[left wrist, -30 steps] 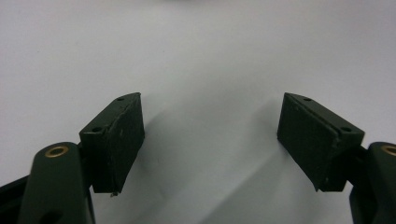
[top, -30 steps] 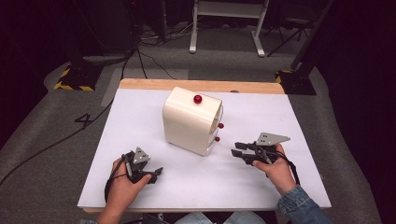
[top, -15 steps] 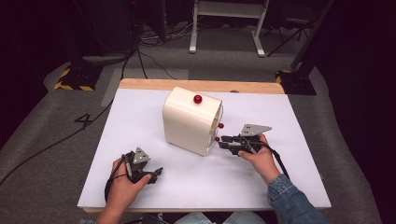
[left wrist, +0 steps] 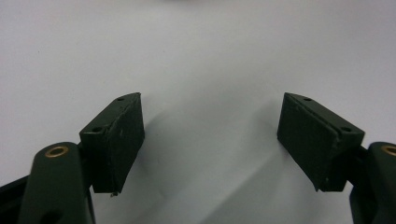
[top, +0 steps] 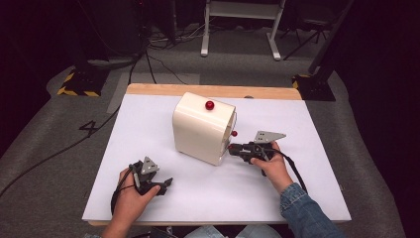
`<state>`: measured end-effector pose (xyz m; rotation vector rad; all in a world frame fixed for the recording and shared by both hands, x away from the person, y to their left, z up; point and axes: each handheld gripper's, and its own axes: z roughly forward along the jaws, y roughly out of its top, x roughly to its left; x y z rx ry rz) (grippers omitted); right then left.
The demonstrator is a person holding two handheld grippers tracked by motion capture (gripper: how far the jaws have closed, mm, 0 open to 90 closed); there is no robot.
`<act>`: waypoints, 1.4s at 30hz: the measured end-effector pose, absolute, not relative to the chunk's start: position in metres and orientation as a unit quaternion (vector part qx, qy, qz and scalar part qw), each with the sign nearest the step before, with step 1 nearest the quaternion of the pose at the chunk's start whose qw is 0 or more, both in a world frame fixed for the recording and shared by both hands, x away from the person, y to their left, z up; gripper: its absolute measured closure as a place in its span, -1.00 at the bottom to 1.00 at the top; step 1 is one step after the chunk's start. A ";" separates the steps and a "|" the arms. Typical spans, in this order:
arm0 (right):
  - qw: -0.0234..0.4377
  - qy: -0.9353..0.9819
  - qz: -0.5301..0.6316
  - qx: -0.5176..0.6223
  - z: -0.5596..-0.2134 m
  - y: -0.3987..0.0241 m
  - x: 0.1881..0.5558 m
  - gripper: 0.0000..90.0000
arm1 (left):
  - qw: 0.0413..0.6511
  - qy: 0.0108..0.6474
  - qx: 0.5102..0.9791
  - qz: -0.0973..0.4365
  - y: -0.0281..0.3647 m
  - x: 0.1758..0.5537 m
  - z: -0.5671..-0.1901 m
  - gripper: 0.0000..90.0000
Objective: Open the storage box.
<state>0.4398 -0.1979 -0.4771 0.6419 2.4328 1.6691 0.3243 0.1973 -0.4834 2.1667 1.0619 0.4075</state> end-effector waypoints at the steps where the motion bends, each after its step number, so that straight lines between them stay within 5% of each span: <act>1: 0.061 0.803 0.554 0.211 -0.478 -0.198 0.440 0.65 | 0.341 0.409 0.832 0.156 0.197 0.324 -0.484 -0.48; 19: 0.073 0.800 0.554 0.218 -0.478 -0.204 0.432 0.65 | 0.339 0.408 0.833 0.155 0.197 0.324 -0.483 -0.48; 42: 0.094 0.805 0.534 0.240 -0.465 -0.264 0.397 0.65 | 0.339 0.408 0.833 0.156 0.197 0.324 -0.483 -0.48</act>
